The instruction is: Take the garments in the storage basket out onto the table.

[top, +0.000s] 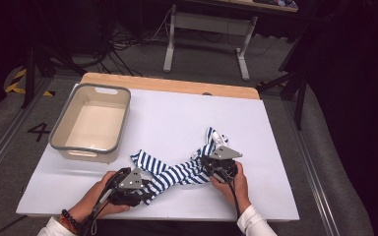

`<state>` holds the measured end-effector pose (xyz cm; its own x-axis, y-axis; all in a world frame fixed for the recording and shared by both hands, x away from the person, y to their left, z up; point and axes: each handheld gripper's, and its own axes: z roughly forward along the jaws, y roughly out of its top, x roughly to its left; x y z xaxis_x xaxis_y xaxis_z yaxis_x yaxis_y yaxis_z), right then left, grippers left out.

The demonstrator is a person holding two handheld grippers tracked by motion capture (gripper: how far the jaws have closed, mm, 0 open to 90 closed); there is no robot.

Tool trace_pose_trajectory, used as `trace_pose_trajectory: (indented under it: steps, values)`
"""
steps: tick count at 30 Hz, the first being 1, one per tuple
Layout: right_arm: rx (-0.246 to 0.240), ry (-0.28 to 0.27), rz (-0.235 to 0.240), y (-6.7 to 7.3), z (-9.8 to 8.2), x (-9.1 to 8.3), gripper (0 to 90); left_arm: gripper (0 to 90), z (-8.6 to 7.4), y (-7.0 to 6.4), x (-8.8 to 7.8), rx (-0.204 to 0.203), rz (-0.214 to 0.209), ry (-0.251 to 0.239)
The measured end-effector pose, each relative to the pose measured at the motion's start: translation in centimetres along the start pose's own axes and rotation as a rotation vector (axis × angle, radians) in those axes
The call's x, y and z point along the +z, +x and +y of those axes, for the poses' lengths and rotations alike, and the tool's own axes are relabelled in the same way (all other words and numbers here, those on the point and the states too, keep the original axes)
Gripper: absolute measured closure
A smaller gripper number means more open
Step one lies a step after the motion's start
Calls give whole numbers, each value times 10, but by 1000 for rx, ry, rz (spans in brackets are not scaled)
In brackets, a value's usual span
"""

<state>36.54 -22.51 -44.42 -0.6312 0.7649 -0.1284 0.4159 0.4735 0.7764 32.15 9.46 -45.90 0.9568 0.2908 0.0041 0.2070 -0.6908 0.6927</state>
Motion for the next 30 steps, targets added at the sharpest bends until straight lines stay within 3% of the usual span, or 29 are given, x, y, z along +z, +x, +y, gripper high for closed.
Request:
trace_pose_trajectory:
  steps: [3,8,9,13,15,18,22,30]
  values:
    - [14,-43,-9,-6,6,-7,882,744,1,3,1,-14,-31,1]
    - [15,-107,-26,-11,19,-15,884,777,7,-1,6,-31,-54,-23]
    - [18,-143,-31,-14,28,-21,884,782,10,-3,7,-17,-62,-29]
    - [6,-192,-42,-18,48,-29,884,782,23,-11,13,-13,-54,-87]
    - [1,-198,-42,-18,53,-30,884,782,32,-15,17,-12,-70,-113]
    - [-25,-202,-28,-17,69,-32,884,782,46,-23,23,25,-73,-132]
    - [-68,-187,3,-7,84,-25,884,783,60,-31,33,49,-68,-156]
    - [-108,-138,47,16,95,4,884,787,68,-37,59,52,-100,-139]
